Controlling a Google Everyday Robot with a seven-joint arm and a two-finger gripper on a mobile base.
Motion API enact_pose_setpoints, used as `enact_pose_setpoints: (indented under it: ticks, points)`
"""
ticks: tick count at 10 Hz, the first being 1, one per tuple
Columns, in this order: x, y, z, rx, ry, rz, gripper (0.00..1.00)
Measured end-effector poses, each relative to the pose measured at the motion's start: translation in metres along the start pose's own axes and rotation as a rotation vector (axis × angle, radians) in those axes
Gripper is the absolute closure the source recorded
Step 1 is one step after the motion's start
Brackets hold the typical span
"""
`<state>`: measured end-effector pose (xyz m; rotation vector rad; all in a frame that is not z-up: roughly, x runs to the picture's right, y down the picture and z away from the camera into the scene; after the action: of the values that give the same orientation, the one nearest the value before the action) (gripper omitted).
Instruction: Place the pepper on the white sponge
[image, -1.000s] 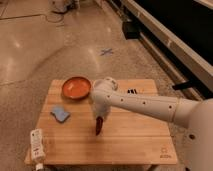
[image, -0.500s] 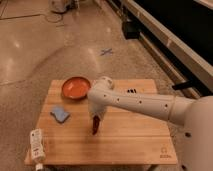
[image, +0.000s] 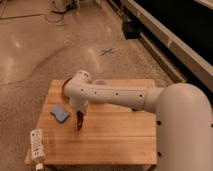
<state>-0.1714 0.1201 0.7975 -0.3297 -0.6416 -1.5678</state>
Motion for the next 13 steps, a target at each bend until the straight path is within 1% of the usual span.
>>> enact_pose_setpoints:
  ticks: [2,5,6,7,8,10,12,13]
  points:
    - [0.018,-0.032,0.005,-0.019,-0.009,-0.057,1.0]
    - [0.04,-0.073,0.022,-0.032,-0.018,-0.13,1.0]
    - [0.047,-0.086,0.028,-0.031,-0.018,-0.149,1.0]
    - [0.052,-0.093,0.032,-0.033,-0.017,-0.159,1.0]
    - [0.059,-0.103,0.039,-0.037,-0.014,-0.17,0.96]
    - [0.068,-0.114,0.048,-0.033,-0.006,-0.174,0.8]
    - [0.077,-0.12,0.058,-0.02,0.006,-0.171,0.57]
    - [0.079,-0.12,0.061,-0.018,0.011,-0.17,0.51]
